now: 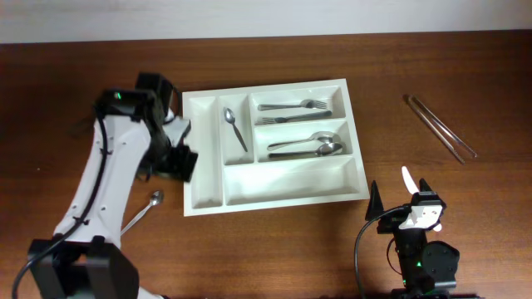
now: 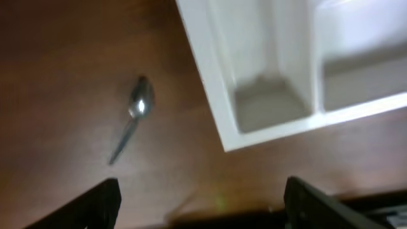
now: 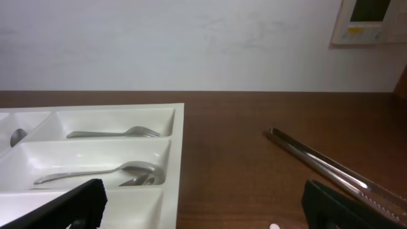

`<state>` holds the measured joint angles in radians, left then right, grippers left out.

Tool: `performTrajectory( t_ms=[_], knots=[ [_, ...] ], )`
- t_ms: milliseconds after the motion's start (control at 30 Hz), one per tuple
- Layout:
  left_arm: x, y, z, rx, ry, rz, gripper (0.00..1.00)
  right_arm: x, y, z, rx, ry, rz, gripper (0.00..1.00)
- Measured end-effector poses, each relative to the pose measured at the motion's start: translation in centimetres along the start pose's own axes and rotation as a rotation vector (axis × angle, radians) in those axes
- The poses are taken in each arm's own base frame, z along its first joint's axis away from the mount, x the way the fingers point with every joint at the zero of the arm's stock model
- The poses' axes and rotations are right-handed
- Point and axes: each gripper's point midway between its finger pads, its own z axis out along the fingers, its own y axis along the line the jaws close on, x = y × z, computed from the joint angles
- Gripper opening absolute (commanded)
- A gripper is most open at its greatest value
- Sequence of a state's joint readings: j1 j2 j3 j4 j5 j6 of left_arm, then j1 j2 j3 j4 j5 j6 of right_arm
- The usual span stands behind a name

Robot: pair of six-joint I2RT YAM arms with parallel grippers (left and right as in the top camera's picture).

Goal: Pack container
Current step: 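Carry the spoon with the left gripper into the narrow left compartment, then return the left gripper to the last silver spoon and grasp it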

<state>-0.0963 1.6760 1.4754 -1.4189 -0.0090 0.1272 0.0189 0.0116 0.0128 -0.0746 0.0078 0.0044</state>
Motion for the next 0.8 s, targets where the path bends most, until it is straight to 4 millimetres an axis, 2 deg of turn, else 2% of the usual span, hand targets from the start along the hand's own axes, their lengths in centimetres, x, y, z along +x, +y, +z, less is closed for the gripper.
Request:
performTrajectory(
  t_ms=[67, 167, 300, 433, 533, 700, 800],
  knots=[
    [2.4, 0.6, 2.3, -0.004, 0.029, -0.032, 0.85, 0.0, 0.0, 0.0, 0.0, 0.0, 0.0, 0.99],
    [4.9, 2.1, 3.6, -0.014, -0.006, -0.113, 0.85, 0.0, 0.0, 0.0, 0.0, 0.001, 0.0, 0.99],
    [6.7, 3.9, 4.2, -0.017, -0.054, -0.211, 0.82, 0.0, 0.0, 0.0, 0.0, 0.001, 0.001, 0.99],
    [8.5, 5.0, 6.7, -0.005, -0.012, -0.267, 0.83, 0.0, 0.0, 0.0, 0.0, 0.0, 0.0, 0.99],
    [8.4, 6.2, 7.8, -0.013, -0.044, -0.306, 0.87, 0.0, 0.0, 0.0, 0.0, 0.001, 0.0, 0.99],
    [6.4, 8.8, 7.5, -0.058, -0.16, -0.298, 0.86, 0.0, 0.0, 0.0, 0.0, 0.001, 0.001, 0.99],
    [5.7, 9.4, 7.4, -0.078, -0.189, -0.244, 0.84, 0.0, 0.0, 0.0, 0.0, 0.001, 0.0, 0.99]
  ],
)
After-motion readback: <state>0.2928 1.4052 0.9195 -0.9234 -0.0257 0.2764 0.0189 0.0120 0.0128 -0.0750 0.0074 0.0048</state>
